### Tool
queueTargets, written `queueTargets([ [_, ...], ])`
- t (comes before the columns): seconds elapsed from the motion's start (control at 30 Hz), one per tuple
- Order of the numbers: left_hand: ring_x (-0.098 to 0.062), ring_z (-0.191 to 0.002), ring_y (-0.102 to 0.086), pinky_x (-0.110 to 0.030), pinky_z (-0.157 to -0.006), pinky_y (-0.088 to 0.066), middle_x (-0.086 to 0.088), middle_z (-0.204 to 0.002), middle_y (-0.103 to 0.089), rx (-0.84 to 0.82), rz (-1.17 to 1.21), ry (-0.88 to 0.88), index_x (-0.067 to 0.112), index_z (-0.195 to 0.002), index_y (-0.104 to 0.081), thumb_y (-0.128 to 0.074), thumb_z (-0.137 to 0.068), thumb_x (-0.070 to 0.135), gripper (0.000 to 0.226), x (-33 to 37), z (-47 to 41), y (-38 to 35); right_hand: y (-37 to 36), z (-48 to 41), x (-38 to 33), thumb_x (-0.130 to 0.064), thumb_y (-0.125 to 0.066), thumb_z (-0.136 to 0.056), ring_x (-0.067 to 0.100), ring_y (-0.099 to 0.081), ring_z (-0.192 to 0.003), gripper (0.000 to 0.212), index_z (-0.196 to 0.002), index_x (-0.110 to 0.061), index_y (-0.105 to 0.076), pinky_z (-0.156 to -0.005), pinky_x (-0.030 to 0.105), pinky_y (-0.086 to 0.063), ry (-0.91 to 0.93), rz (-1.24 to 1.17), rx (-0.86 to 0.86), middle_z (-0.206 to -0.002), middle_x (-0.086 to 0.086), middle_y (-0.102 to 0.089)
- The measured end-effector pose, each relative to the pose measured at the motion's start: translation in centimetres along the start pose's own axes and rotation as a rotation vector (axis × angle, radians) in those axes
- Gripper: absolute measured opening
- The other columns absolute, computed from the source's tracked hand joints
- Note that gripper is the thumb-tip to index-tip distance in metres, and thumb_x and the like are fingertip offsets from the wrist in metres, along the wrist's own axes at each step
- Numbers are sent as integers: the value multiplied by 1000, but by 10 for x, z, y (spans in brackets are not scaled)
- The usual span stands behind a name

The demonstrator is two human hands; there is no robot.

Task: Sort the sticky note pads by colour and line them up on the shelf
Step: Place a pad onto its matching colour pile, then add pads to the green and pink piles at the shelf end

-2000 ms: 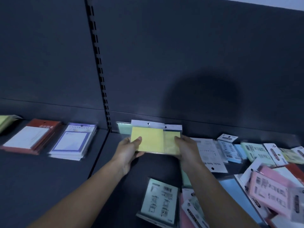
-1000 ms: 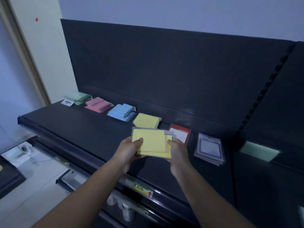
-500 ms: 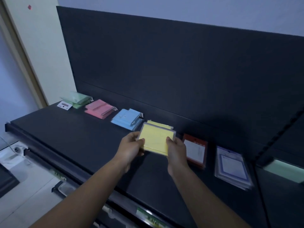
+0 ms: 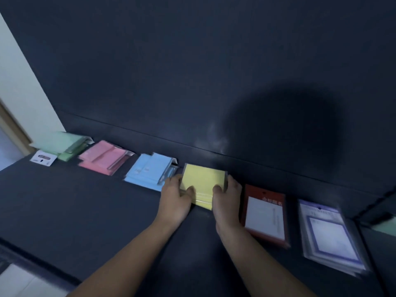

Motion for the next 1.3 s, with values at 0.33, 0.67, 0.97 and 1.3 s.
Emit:
queueTargets([
  [0.33,-16,-105,-52,-29,-91,-44,-5,-113,-54,-123,116,-136,16,-112,-51,-55,-88,4,27,7,-3,6,7,9,-9,-4,-47,-89,19,-36,-130,52,-140,-5,-36,-103,16,-23,45,77,106,-143,7,-34],
  [0.67,-19,-127,-40,-12,-101,-21,-6,-132,-48,-265,47,-539,4,-120,-53,-56,-85,-1,35,54,33,3,58,70,-22,6,-48,-83,16,-57,-95,31,-106,-6,-64,-85,17,-41,162,227,222,-99,0,-60],
  [0.97,-8,-100,-48,-2,-76,-31,10,-109,-53,-532,222,-647,15,-108,-57,-53,-88,5,23,111,111,-73,188,138,0,4,-48,-83,11,-56,-78,24,-87,-14,-63,-65,6,-39,40,200,568,-83,-3,-62],
  [1.3,-16,-113,-49,-33,-99,-39,4,-111,-55,-890,84,-755,13,-115,-58,-51,-94,21,24,171,244,-209,365,233,54,-2,-51,-88,11,-56,-77,18,-88,-17,-60,-58,13,-39,-137,256,830,-83,-3,-62],
])
Point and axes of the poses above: each hand's wrist, its own z-axis away from the middle knuckle, its own y-axis out of the back of the hand, x = y × z, the point moved 5 cm from there along -z, towards the middle knuckle
